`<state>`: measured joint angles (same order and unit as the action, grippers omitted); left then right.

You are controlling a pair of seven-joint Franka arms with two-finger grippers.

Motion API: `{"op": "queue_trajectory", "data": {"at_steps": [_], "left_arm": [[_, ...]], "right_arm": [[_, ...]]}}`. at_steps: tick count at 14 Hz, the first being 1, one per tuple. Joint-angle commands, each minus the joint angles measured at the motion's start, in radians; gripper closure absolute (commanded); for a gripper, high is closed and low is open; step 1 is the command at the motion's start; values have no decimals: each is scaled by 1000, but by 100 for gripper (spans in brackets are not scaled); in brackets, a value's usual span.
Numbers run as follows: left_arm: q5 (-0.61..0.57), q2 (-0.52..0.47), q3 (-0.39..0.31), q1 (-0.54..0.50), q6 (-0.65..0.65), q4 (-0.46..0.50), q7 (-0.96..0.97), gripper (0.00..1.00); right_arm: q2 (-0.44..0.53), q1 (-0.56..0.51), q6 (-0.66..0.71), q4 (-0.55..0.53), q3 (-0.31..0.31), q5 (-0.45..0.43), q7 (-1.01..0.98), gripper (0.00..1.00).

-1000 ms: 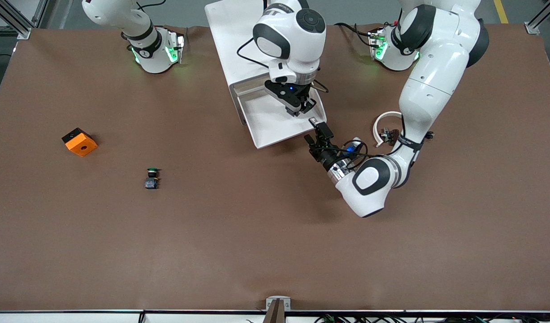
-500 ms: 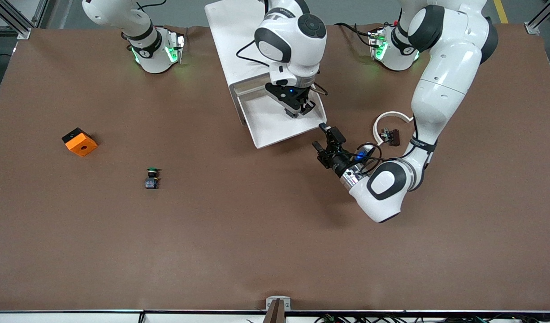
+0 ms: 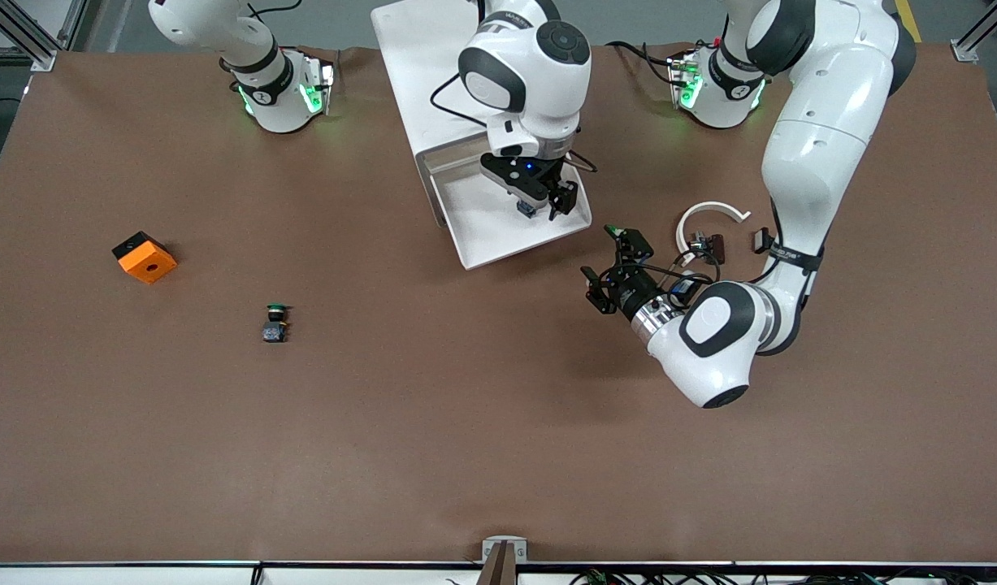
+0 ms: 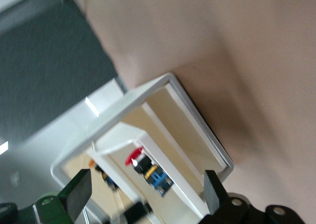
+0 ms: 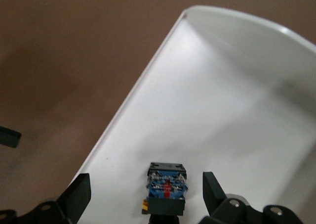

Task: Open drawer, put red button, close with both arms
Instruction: 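Withdraw the right gripper while the left gripper moves to the drawer front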

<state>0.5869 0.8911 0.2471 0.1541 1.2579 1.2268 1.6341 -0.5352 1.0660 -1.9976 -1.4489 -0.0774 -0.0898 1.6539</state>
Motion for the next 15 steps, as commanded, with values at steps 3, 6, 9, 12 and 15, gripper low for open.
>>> {"op": "queue_trajectory", "data": {"at_steps": [3,6,9,12,15], "left_arm": [[-200,-83,1,74,173,5,-215,0],[-300,-89,1,100,267,5,-321,0],[-369,-112,1,116,346,7,-356,0],[-456,-121,4,139,460,8,-359,0],[-475,-127,5,157,534,8,-376,0]], "right_arm": [[69,-112,49,21,13,-7,-184,0],[113,-176,80,21,11,-8,-294,0],[162,-271,170,21,13,-4,-500,0],[222,-386,259,21,10,67,-733,0],[283,-536,388,21,10,76,-1027,0]]}}
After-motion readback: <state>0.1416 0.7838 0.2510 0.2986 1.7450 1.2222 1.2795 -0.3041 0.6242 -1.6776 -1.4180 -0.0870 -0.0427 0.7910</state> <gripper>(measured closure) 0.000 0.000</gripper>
